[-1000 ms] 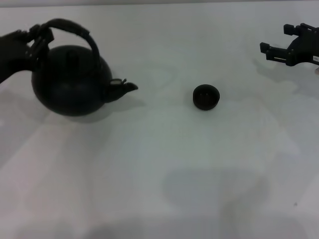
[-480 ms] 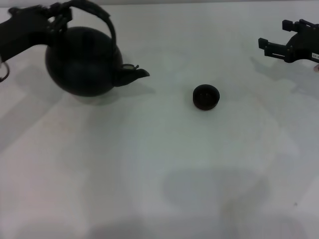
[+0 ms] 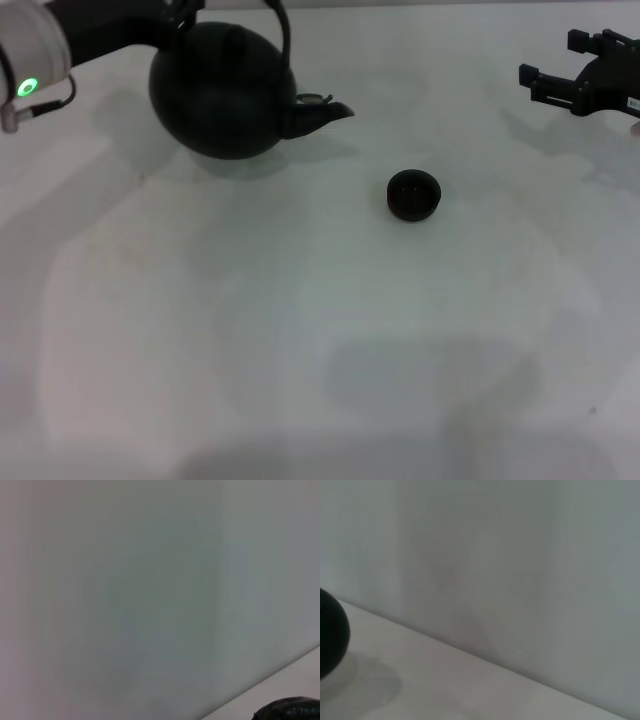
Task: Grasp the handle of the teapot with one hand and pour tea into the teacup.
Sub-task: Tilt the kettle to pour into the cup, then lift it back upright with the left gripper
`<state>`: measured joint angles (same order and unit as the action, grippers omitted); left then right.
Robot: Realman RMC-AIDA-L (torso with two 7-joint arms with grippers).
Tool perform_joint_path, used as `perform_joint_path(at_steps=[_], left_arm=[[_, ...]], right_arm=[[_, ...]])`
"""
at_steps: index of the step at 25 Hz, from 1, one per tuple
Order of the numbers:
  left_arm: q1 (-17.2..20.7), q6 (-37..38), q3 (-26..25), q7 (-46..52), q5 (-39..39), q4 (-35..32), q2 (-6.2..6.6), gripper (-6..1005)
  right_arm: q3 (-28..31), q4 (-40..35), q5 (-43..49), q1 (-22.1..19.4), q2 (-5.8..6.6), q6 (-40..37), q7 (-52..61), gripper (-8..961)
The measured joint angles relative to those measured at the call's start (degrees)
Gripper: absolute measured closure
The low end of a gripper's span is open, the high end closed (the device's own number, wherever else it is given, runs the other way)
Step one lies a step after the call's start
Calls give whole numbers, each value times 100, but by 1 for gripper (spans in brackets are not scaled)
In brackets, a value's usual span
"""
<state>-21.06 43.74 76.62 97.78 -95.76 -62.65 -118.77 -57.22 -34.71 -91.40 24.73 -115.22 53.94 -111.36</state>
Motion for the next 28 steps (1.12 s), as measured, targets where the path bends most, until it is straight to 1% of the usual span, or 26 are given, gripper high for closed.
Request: perform_joint_path(at_steps=[4,10,13,17,24,28], left_arm=[[-277,7,50,350,-442,-51,-19,794],[-539,66,142,918,-1092,-61,-12,805],[-650,110,272,1205,-1430,-110,-13,812],[-700,126,440,1548,-1908,-281,-22,815],[-685,128,807,2388,-3058,-812,-23,820],[-671,131,876,2541,-3302,-1013,-23,823]], right_arm=[[18,0,-138,-37,0,74,0,90],[65,-17,-263,-61,11,252,83,90],[68,-10,-371,-83,18,329,103,90],[71,-3,-428,-88,17,374,124,90],[71,7,-545,-103,18,436,142,90],[71,17,-546,-97,18,438,142,90]])
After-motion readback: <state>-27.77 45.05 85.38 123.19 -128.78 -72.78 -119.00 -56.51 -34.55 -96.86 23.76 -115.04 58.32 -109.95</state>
